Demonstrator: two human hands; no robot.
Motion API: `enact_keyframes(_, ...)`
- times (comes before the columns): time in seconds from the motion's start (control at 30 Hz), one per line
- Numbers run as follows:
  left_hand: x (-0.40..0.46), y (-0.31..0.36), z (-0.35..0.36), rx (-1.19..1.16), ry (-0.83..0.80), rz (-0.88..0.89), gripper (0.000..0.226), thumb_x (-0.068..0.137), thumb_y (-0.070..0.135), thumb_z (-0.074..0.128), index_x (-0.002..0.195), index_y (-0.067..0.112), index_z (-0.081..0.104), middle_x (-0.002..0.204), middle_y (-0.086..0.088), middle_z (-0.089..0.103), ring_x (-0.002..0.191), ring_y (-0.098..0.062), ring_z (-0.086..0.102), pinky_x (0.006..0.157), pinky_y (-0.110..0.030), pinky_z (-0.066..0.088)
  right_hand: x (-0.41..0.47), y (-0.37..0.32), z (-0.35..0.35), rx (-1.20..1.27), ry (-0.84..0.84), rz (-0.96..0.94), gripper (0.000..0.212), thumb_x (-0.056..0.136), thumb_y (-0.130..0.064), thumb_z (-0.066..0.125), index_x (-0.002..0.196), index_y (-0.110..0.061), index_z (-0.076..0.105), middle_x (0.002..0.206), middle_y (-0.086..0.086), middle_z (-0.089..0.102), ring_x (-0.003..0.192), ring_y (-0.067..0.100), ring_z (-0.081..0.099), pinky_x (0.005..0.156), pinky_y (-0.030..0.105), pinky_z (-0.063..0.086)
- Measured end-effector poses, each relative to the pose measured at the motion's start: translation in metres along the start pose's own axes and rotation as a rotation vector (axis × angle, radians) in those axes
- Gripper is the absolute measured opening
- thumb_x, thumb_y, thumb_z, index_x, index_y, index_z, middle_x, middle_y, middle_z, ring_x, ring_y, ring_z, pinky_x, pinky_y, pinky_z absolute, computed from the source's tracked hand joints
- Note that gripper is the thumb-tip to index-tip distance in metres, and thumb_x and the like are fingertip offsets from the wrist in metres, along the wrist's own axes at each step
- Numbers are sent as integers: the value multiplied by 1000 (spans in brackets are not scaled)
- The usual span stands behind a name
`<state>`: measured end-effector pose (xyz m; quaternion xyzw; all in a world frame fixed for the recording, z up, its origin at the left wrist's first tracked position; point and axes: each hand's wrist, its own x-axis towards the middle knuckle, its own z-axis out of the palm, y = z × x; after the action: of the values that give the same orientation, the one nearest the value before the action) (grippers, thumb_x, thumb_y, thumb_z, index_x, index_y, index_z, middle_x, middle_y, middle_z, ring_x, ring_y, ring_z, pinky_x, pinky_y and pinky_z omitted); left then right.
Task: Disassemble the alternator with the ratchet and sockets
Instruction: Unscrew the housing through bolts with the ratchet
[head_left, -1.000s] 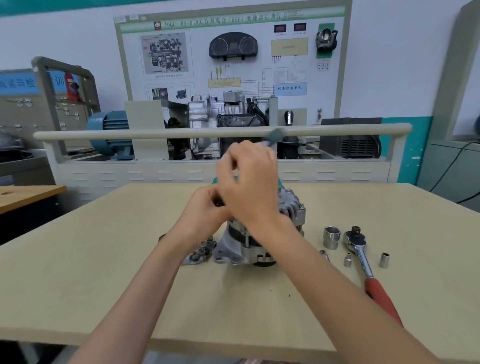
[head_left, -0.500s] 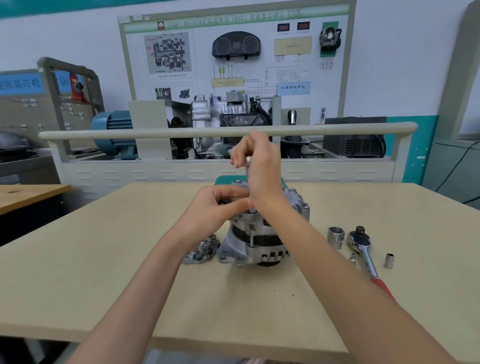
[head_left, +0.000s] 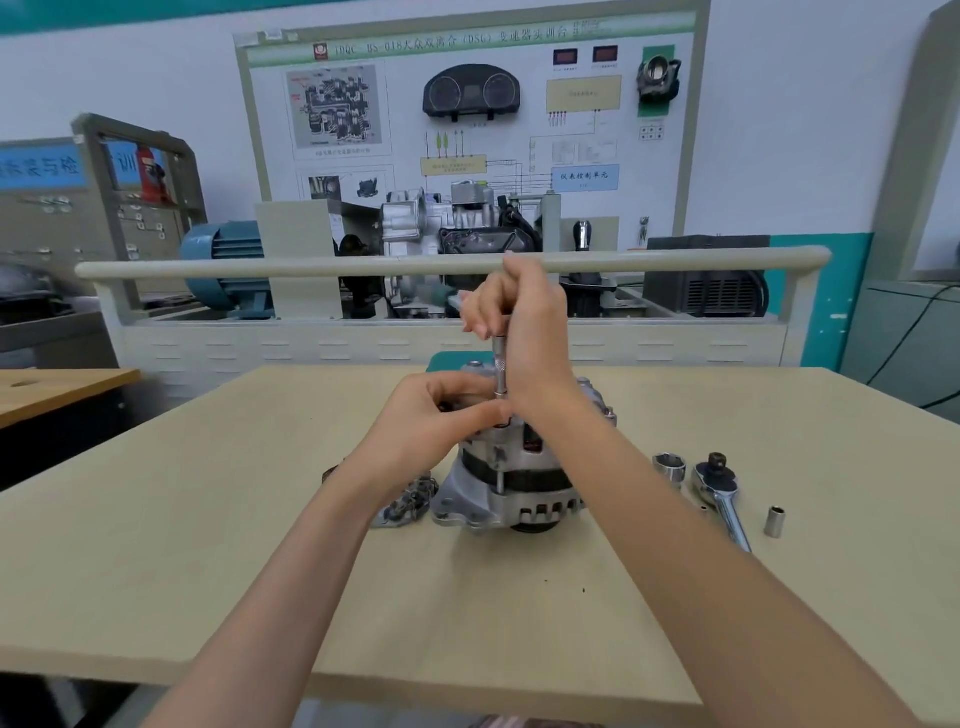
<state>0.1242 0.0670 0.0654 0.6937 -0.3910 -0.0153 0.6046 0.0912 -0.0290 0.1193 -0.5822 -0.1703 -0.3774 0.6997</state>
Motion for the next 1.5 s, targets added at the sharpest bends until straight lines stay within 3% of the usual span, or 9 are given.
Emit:
enact_keyframes(0.13,2,3,2,160,106,29,25,81,-11,56,71,10,64,64,-4,67,58,-4,55,56,-21,46,-26,23,4,-1225,249,-533,29,83,-26,40,65,-9,53,65,4,47,68,18,42,76,32,32)
enact_keyframes(0.2,4,4,4,211,120,24,16,83,-9,53,78,2,63,76,-17,67,66,-11,54,60,-29,45,-27,24,6,-1391,309,-552,25,82,-28,43,71,-10,56,71,3,51,73,22,44,82,35,31)
enact_keyframes(0.37,0,3,-1,55,-17,9,27,84,4,64,76,28,72,76,5,73,72,-4,67,66,-17,53,-4,2,4,-385,116,-201,39,81,-20,38,44,-7,34,43,8,32,46,17,30,55,32,28)
enact_keyframes(0.5,2,0,1,23,10,-14,14,84,14,68,90,26,72,87,1,75,79,-6,69,70,-14,52,4,1,-4,130,115,30,48,93,-14,30,45,-16,31,41,5,29,45,17,32,64,29,40)
enact_keyframes(0.57,1,2,4,12,42,-9,16,81,6,70,80,22,72,74,0,73,68,-7,66,65,-16,52,-3,1,-1,10,86,-102,41,86,-17,33,45,-16,33,43,3,32,47,15,32,61,23,39)
enact_keyframes(0.73,3,3,4,208,132,48,24,84,-6,54,74,14,63,75,-12,68,63,-9,55,56,-24,48,-26,24,2,-1320,262,-615,25,80,-27,42,68,-9,54,69,5,51,70,22,44,78,34,34)
enact_keyframes(0.87,1,5,4,125,82,27,28,77,-12,55,66,14,62,54,8,64,52,3,57,49,-12,46,-17,16,-1,-1008,174,-570,19,84,-22,42,68,-13,43,64,0,43,65,19,39,72,30,29)
enact_keyframes(1.03,2,-1,-3,61,-8,4,19,86,0,59,81,14,71,79,-3,75,79,-16,70,81,-31,56,-9,20,-8,-909,-71,-556,17,85,-17,48,70,-10,46,67,-1,43,69,19,40,72,31,32)
enact_keyframes(1.5,7,-1,5,-17,61,-22,12,82,7,70,84,18,73,74,4,74,71,-4,68,63,-13,50,-6,11,-9,-403,-68,-275,31,86,-16,31,65,-2,49,64,14,44,62,14,40,62,25,33)
